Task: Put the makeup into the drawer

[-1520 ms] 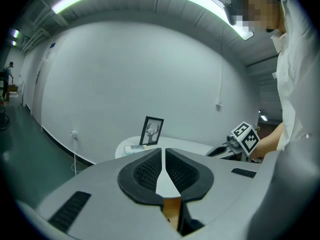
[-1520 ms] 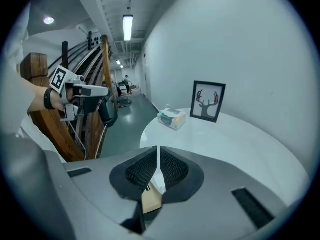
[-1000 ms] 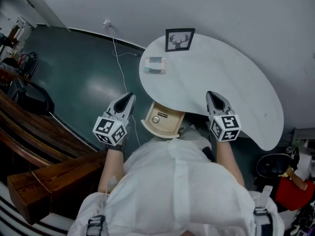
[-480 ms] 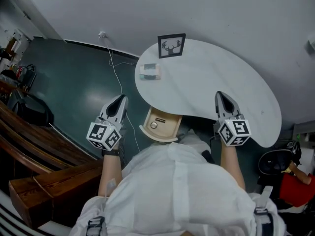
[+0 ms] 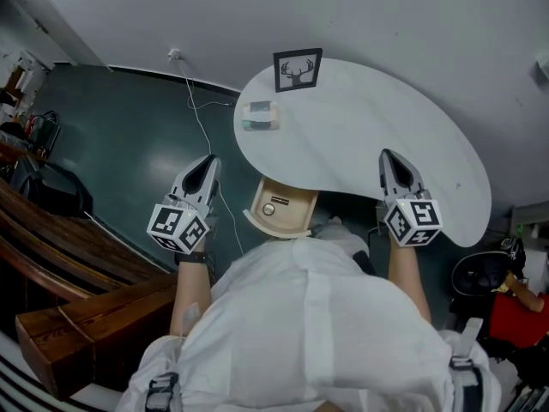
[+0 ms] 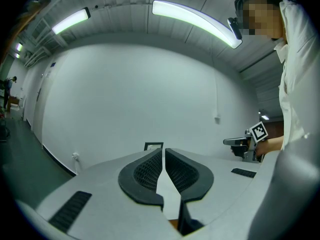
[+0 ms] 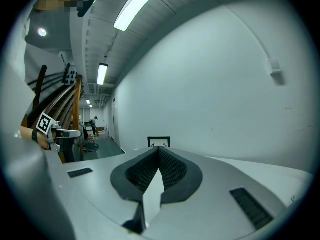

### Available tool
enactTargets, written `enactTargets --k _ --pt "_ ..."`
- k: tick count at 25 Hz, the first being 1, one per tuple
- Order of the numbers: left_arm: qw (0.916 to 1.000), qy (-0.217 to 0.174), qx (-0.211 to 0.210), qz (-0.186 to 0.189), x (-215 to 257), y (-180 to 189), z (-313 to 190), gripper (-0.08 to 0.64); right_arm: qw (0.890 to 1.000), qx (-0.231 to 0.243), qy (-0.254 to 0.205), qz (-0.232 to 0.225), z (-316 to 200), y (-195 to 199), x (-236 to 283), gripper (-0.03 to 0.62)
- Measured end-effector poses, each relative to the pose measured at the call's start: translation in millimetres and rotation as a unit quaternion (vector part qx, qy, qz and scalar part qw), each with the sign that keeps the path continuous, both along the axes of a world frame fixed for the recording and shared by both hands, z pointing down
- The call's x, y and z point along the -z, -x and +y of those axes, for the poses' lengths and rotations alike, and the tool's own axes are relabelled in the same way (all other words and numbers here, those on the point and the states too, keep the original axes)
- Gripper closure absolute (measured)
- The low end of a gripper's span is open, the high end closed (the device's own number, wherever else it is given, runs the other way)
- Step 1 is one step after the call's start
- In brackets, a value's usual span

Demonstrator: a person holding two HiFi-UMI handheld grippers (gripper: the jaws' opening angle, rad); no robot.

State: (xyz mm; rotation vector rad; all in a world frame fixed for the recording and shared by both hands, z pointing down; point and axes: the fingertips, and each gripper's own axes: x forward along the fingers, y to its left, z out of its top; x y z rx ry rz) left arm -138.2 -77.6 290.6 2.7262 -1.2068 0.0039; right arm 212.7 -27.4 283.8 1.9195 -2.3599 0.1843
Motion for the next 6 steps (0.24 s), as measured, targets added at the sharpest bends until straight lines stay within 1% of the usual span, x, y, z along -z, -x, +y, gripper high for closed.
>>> enactTargets --k 6 --pt "1.0 0.001 0.001 0.0 0.3 4.9 -5.0 0.531 1.0 0.003 0.005 0.012 -5.5 4.3 0.1 0.583"
